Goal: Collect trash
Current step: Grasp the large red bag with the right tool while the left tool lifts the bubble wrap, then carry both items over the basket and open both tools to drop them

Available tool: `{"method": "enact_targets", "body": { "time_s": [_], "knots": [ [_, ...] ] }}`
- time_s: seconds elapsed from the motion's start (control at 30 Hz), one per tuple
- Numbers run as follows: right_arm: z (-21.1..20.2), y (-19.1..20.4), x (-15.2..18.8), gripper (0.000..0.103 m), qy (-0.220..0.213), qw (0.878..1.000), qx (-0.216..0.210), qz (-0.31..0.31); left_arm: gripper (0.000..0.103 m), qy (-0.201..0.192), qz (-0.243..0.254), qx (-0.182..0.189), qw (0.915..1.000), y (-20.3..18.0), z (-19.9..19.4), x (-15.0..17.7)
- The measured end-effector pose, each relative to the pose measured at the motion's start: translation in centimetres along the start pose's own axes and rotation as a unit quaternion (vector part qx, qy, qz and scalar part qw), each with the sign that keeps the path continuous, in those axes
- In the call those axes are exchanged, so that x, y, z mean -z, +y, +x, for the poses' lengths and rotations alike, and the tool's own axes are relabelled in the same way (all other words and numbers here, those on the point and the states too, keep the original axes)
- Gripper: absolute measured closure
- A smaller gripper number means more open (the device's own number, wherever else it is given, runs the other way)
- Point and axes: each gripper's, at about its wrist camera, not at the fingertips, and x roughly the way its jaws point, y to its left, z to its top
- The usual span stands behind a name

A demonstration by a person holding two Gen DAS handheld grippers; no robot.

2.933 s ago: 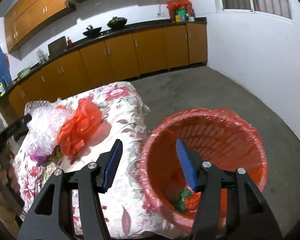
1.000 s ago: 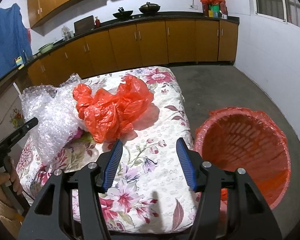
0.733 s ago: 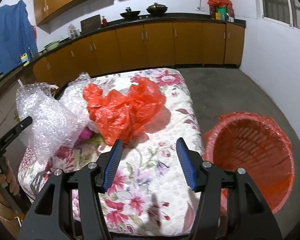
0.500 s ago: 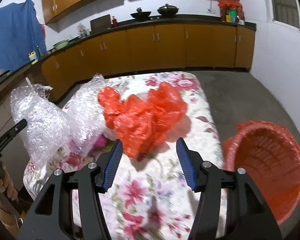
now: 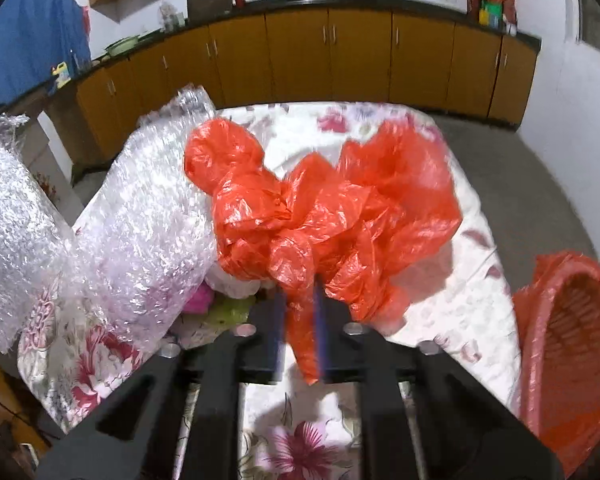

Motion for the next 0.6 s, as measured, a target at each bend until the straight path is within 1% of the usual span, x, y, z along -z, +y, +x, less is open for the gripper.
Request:
{"method": "enact_targets", "body": {
  "time_s": [0.17, 0.33, 0.47, 0.6],
  "knots": [
    [-4.5, -1.9, 0.3, 0.096, -0.049, 0.999, -0.006, 0.018, 0.092, -0.005, 0.003, 0.015, 0.9999, -0.8, -0.1, -0.3],
    [-8.7, -4.3, 0.7, 0.096, -0.087, 0.995, -0.001, 0.040, 0.092, -0.009, 0.016, 0.040, 0.9990, -2.6, -0.5, -0.6],
    [-11.6, -6.5, 1.4, 0.096, -0.107, 0.992, 0.026, 0.059, 0.092, -0.008, 0.032, 0.072, 0.9969, -5.2, -0.6, -0.7],
    [-13.6, -9.1, 2.2, 0.096, -0.116, 0.988, 0.057, 0.081, 0.092, -0.003, 0.048, 0.107, 0.9931, -8.1, -0.6, -0.3]
  ]
}}
